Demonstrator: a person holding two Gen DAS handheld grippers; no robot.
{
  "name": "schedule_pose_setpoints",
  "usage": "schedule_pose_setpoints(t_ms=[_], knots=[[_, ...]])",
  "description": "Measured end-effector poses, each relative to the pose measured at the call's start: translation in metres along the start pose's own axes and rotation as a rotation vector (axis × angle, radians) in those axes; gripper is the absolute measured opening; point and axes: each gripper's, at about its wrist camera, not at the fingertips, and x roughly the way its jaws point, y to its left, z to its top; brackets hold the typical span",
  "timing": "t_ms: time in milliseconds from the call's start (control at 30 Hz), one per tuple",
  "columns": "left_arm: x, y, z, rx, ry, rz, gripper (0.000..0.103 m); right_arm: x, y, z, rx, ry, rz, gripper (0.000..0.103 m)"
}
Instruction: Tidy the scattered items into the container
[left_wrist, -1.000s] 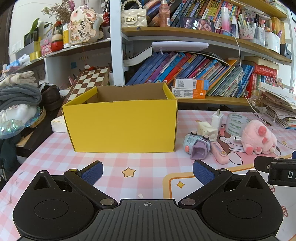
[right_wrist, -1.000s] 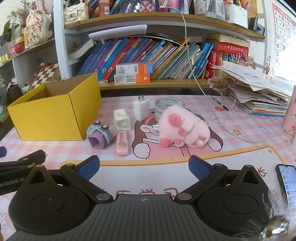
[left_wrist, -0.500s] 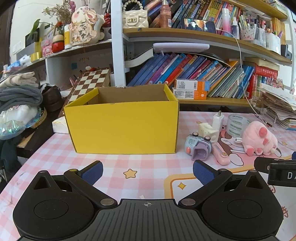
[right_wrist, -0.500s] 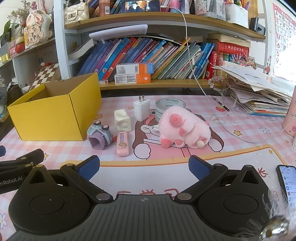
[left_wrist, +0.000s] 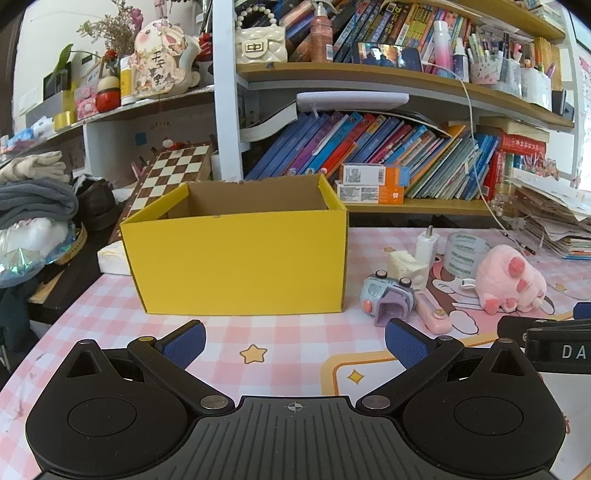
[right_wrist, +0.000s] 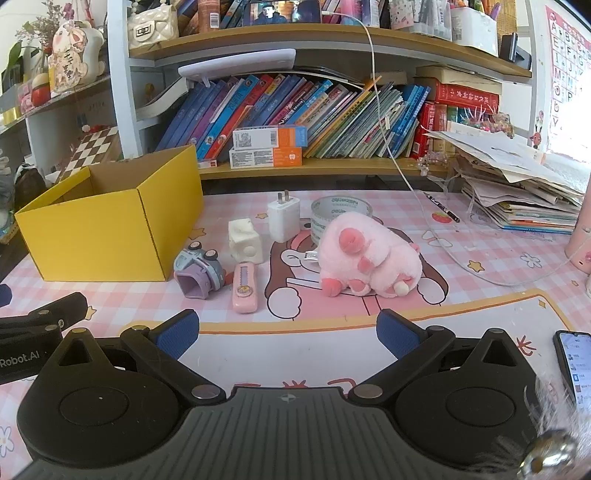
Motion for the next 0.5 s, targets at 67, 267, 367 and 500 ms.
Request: schedule_pose_setpoints(t_ms=[67, 267, 367, 500], knots=[[0.0, -0.001, 0.001, 0.008, -0.005, -0.007, 0.103, 0.0, 0.0, 0.001, -0.002, 0.0, 0.002, 0.103], [0.001, -0.004, 0.008, 0.02, -0.026, -0.047, 0.103, 0.001, -0.001, 0.003, -0.011, -0.012, 0.005, 0.103], [0.003, -0.005, 0.012, 0.031, -0.027, -0.065, 0.103, 0.002, -0.003, 0.004, -0.019, -0.013, 0.009, 0.103], [0.009, -0.007, 0.013, 0.041, -0.012, -0.102, 0.103, 0.003, -0.006, 0.006, -0.027, -0.024, 0.011, 0.103]])
